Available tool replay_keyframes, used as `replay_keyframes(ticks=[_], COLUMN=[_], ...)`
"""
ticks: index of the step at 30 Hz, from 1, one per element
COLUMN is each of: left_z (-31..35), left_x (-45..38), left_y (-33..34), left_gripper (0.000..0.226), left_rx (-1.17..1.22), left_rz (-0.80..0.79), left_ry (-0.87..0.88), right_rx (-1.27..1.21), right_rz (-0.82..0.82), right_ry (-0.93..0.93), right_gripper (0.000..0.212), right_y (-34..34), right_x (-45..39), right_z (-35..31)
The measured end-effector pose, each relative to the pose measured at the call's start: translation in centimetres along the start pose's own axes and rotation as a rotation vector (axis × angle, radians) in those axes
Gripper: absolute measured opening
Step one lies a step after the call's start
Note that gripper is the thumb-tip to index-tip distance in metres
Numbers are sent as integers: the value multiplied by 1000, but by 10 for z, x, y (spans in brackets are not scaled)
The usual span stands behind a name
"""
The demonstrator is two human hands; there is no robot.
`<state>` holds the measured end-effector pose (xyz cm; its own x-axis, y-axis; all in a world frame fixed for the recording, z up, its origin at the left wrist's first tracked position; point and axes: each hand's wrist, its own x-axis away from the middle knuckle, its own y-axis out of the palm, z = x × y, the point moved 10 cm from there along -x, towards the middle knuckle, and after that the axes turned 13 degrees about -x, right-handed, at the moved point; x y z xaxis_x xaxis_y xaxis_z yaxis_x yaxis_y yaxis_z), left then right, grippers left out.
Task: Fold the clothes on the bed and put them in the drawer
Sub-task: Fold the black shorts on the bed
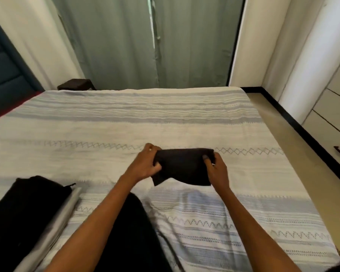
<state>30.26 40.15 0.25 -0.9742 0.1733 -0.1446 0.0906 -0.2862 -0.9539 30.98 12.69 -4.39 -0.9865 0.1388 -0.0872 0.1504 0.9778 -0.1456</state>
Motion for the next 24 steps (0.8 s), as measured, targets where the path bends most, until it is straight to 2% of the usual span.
replay_keyframes(ticks=[4,6,9,12,15,19,24], left_z=[-83,-111,-143,-160,-171,-185,-187], left_x=[72,126,236,334,400,430,405], left_y=[-80,-111,-144,-147,-121,-70,-27], left_gripper=[63,58,47,40,34,24,11], left_rx=[28,96,148,211,314,359,289], left_rz=[220,321,475,593,697,710,591], left_ry=[-206,-326,-523,-699,-824,-942,-943], right_rx=[-88,-95,-35,104,276,567,756], right_rz=[-134,-215,-420,-659,-876,-978,-994], right_ry=[-136,-195,-283,-373,-386,-403,-339], right_gripper=[33,34,36,36,37,37,36], right_y=[107,157,246,325,382,421,434], right_x=[-2,9,46,97,144,166,150], right_z=[-67,-101,-142,-163,-150,-115,-77])
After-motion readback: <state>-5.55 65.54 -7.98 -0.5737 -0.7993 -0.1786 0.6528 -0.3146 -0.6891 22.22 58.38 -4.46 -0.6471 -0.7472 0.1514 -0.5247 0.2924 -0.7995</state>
